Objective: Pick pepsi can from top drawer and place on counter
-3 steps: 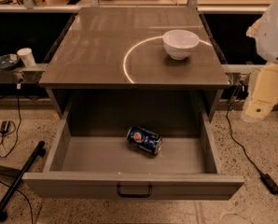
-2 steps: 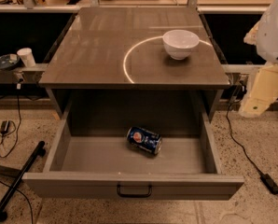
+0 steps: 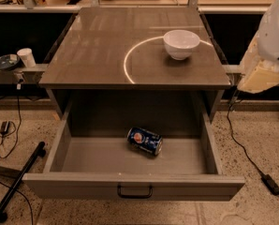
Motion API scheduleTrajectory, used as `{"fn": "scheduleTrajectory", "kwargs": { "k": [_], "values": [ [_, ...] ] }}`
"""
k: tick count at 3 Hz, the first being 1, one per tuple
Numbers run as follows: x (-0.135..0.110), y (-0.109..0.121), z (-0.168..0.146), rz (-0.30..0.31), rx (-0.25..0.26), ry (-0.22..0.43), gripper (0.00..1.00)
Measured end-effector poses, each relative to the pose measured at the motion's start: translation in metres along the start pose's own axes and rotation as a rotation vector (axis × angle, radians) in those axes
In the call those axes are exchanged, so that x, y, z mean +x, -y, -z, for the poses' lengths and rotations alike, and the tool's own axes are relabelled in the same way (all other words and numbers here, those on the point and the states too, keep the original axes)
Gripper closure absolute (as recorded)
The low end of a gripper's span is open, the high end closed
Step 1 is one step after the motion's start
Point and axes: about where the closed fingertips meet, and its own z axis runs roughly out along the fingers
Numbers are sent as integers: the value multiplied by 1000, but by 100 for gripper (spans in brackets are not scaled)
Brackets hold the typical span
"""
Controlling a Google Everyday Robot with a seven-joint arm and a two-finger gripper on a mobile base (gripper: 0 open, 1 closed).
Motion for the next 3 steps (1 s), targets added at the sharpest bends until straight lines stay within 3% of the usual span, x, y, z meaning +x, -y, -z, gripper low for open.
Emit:
{"fn": "scheduleTrajectory", "kwargs": {
  "k": [1,2,3],
  "values": [
    [0,0,0,0,0,0,85],
    [0,0,0,0,0,0,82],
    [0,0,0,0,0,0,59]
  ]
}}
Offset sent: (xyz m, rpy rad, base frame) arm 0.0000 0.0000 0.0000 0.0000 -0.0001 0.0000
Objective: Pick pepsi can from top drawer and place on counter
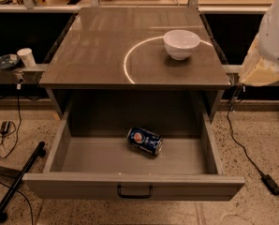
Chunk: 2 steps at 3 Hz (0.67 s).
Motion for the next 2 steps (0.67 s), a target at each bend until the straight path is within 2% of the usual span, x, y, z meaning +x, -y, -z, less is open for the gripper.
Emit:
{"fn": "scheduleTrajectory", "kwargs": {
  "k": [2],
  "values": [
    [0,0,0,0,0,0,12]
  ]
}}
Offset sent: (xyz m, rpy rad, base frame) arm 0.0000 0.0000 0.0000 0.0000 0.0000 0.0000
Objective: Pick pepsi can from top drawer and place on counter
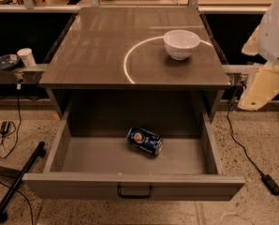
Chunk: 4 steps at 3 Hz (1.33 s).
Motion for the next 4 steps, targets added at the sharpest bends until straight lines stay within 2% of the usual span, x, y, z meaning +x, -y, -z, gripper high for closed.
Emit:
{"fn": "scheduleTrajectory", "kwargs": {
  "k": [1,3,4],
  "values": [
    [0,0,0,0,0,0,0],
    [-3,0,5,6,-25,83,0],
    [-3,2,8,-2,-83,226,0]
  ]
}}
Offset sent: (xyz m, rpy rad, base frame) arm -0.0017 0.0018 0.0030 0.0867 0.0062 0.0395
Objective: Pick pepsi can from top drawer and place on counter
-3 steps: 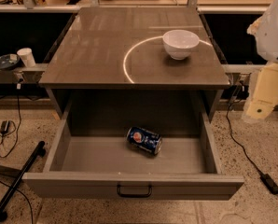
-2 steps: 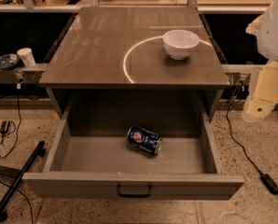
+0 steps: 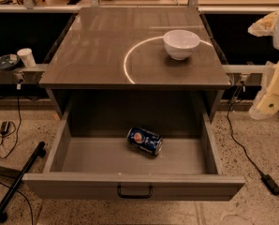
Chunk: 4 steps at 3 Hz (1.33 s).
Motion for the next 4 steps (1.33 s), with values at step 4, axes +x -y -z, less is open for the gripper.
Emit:
{"fn": "scheduleTrajectory", "kwargs": {
  "k": [4],
  "values": [
    [-51,-21,3,101,-20,72,0]
  ]
}}
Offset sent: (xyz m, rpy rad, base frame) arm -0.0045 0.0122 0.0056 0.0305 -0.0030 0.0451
